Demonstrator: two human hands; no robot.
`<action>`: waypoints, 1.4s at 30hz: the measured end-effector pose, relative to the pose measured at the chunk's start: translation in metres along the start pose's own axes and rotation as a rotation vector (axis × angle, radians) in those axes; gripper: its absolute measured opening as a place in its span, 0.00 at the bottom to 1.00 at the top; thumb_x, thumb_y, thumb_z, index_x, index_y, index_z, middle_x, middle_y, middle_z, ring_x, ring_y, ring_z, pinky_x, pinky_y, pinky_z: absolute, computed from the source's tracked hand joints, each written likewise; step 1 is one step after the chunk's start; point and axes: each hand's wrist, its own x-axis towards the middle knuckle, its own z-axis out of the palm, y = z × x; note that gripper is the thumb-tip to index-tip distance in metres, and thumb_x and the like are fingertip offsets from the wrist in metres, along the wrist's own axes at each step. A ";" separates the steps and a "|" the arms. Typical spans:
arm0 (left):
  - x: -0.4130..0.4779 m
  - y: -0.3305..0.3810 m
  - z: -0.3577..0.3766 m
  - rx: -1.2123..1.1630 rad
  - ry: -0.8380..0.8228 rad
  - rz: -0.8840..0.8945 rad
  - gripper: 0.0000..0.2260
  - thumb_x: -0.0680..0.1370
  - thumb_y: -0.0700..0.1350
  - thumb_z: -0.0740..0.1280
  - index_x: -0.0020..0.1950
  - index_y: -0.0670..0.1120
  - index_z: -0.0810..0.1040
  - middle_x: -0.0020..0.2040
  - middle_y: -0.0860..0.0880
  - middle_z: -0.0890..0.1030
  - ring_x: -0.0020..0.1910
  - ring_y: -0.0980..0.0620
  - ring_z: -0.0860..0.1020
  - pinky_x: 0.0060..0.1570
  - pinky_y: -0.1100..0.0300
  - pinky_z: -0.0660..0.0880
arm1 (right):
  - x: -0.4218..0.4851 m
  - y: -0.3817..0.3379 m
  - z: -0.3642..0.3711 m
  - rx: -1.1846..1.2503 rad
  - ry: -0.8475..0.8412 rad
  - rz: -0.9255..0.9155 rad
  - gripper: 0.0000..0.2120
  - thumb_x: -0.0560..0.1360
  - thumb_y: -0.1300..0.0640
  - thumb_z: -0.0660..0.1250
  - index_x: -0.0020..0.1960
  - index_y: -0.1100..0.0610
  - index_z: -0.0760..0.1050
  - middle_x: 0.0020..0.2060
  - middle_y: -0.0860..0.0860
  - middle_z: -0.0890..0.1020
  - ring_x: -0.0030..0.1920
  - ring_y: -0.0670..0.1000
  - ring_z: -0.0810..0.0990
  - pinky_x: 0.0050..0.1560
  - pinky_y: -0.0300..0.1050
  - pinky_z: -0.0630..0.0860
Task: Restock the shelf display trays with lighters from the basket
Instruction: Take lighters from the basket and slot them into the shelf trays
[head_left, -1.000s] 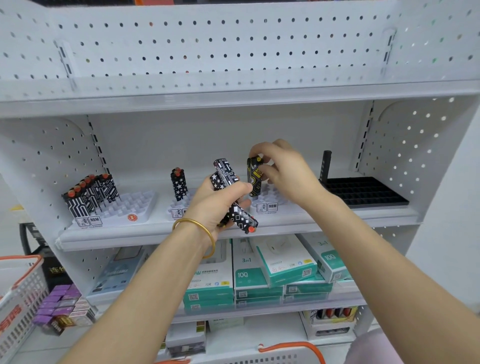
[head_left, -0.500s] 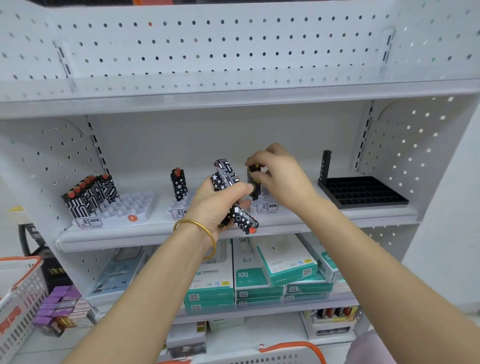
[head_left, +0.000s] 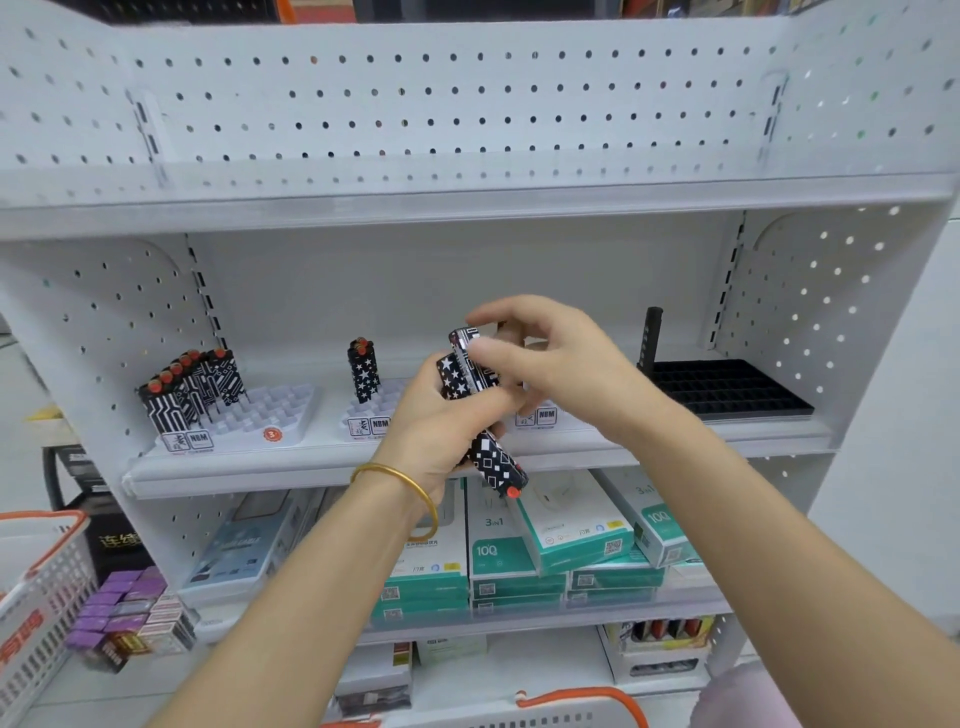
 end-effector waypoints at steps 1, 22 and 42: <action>-0.001 0.000 0.001 -0.001 0.003 -0.003 0.09 0.71 0.37 0.72 0.45 0.50 0.76 0.32 0.54 0.79 0.31 0.57 0.76 0.30 0.66 0.73 | 0.001 0.000 0.003 0.009 -0.014 -0.001 0.09 0.73 0.59 0.69 0.53 0.54 0.76 0.37 0.53 0.76 0.35 0.52 0.76 0.33 0.49 0.76; -0.008 0.007 -0.027 -0.201 0.049 -0.179 0.05 0.75 0.39 0.68 0.46 0.49 0.77 0.35 0.50 0.77 0.27 0.56 0.76 0.31 0.64 0.71 | 0.001 0.014 0.009 0.478 0.238 0.138 0.05 0.75 0.65 0.66 0.47 0.58 0.71 0.43 0.64 0.79 0.30 0.48 0.76 0.30 0.38 0.76; -0.008 0.024 -0.037 -0.165 0.178 -0.067 0.09 0.76 0.35 0.65 0.50 0.48 0.76 0.37 0.50 0.77 0.24 0.58 0.74 0.22 0.66 0.70 | -0.003 0.012 0.027 0.248 -0.015 0.055 0.11 0.70 0.71 0.69 0.48 0.59 0.75 0.43 0.54 0.80 0.39 0.50 0.80 0.43 0.39 0.79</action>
